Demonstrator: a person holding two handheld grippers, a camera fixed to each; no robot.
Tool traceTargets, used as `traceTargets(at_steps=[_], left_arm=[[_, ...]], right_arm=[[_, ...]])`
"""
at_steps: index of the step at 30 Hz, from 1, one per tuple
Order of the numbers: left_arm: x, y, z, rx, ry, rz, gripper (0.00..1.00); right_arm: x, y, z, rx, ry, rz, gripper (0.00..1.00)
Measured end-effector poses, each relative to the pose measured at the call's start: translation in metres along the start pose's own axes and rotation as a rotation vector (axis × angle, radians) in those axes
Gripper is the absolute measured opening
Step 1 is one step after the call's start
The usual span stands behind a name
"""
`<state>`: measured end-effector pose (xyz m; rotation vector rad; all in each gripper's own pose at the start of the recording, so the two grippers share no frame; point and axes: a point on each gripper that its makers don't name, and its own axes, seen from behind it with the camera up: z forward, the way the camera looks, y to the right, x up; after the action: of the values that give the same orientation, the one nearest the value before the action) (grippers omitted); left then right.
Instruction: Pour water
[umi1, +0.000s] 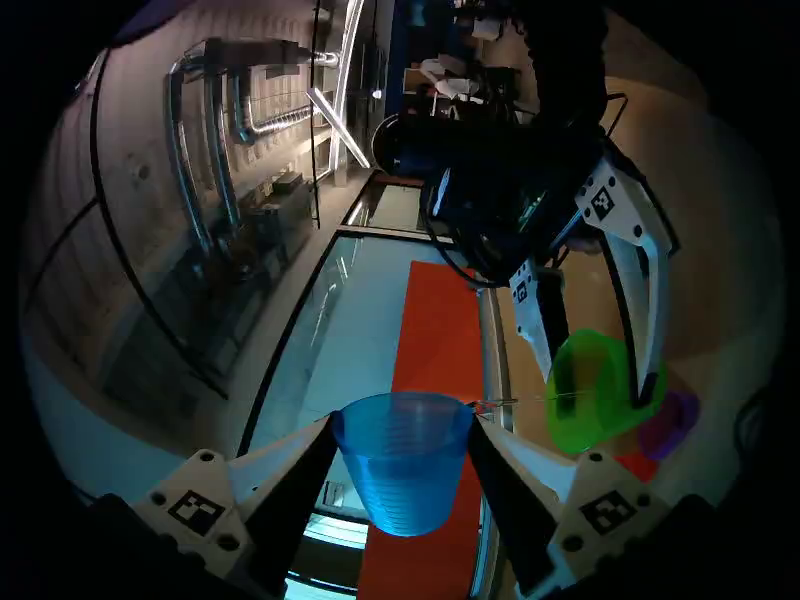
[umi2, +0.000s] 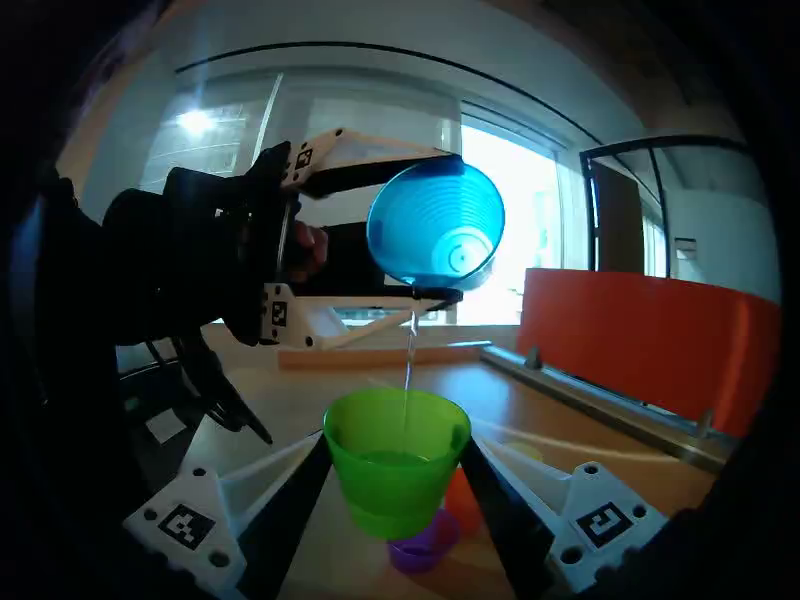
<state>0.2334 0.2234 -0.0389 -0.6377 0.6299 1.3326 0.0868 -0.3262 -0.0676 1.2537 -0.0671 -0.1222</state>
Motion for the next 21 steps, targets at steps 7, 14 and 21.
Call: traceTargets(at_steps=[7, 14, 21], left_arm=[[0.0033, -0.0006, -0.0011, 0.000, 0.002, 0.013, 0.87], [0.0059, -0.0015, -0.0011, 0.002, 0.007, 0.023, 0.87], [0.0069, 0.0000, -0.0004, 0.003, 0.010, 0.036, 0.87]], right_arm=[[-0.0007, 0.0004, -0.0010, -0.002, -0.002, -0.002, 0.90], [-0.0003, 0.0007, -0.0018, -0.003, -0.002, -0.004, 0.90], [-0.0003, 0.0000, -0.0019, -0.002, -0.003, -0.006, 0.90]])
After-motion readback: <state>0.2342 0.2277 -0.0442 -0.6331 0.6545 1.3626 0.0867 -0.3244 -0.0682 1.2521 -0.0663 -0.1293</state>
